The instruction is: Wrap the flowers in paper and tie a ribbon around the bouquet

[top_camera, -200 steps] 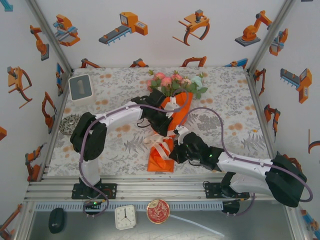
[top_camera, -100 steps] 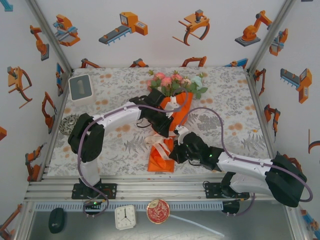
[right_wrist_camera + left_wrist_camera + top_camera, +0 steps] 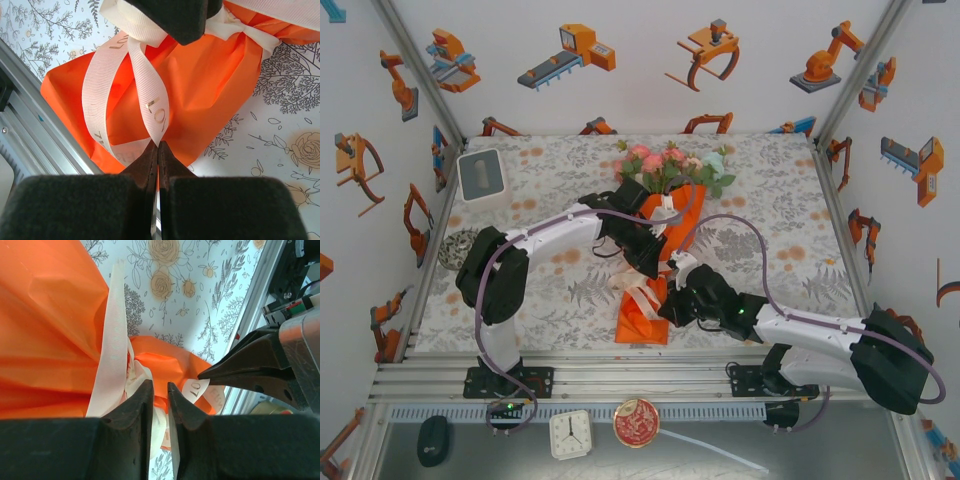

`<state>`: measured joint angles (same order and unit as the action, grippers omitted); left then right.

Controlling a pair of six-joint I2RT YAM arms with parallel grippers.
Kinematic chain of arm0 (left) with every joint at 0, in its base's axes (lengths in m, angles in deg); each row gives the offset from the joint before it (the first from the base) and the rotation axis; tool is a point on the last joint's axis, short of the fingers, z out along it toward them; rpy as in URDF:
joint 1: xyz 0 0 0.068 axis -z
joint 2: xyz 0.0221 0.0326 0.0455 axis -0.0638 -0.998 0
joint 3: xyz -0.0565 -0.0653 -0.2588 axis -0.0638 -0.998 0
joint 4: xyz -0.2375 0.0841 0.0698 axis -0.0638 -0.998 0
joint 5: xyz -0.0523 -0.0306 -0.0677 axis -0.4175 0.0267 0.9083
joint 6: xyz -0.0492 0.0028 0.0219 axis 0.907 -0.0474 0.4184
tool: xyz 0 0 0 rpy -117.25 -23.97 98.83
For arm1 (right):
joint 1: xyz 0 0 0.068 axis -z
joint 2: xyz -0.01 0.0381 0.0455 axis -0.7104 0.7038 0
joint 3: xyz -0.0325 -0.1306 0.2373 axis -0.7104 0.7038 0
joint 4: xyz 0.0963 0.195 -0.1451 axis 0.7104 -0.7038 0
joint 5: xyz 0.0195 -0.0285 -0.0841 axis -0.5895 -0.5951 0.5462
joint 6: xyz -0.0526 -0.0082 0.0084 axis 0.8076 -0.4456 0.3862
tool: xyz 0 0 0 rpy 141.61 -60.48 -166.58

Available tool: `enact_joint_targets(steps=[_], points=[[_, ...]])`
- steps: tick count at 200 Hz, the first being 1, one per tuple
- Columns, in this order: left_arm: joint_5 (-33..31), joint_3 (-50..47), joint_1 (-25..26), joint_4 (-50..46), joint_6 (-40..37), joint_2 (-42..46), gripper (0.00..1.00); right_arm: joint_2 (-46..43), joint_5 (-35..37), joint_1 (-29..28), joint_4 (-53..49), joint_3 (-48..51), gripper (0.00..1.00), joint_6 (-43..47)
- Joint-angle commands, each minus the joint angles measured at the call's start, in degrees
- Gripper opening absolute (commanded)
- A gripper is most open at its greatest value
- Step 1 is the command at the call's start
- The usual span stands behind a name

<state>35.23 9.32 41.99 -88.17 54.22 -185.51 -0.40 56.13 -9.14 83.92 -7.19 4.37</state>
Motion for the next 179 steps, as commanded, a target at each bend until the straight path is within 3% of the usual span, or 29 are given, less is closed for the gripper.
enact_joint_targets(steps=[1,44,63,132,179], points=[[0.7,1.6,-0.6,-3.4,-1.8,-0.6,0.17,-0.1,0.6,-0.3,-0.3,-0.4,0.0,0.9],[-2.1,2.0,-0.6,-2.1,-0.6,0.3,0.13,-0.2,0.7,-0.3,-0.5,-0.5,0.0,0.9],[-4.7,2.4,-0.6,-1.4,0.6,0.1,0.0,-0.3,0.7,-0.3,-0.5,-0.5,0.0,0.8],[-2.7,-0.5,-0.4,9.0,7.9,4.8,0.0,-0.2,0.9,-0.3,-0.2,-0.3,0.0,0.7],[-7.3,-2.0,0.5,8.1,3.9,5.8,0.0,-0.4,0.9,-0.3,0.1,0.0,0.0,0.7]])
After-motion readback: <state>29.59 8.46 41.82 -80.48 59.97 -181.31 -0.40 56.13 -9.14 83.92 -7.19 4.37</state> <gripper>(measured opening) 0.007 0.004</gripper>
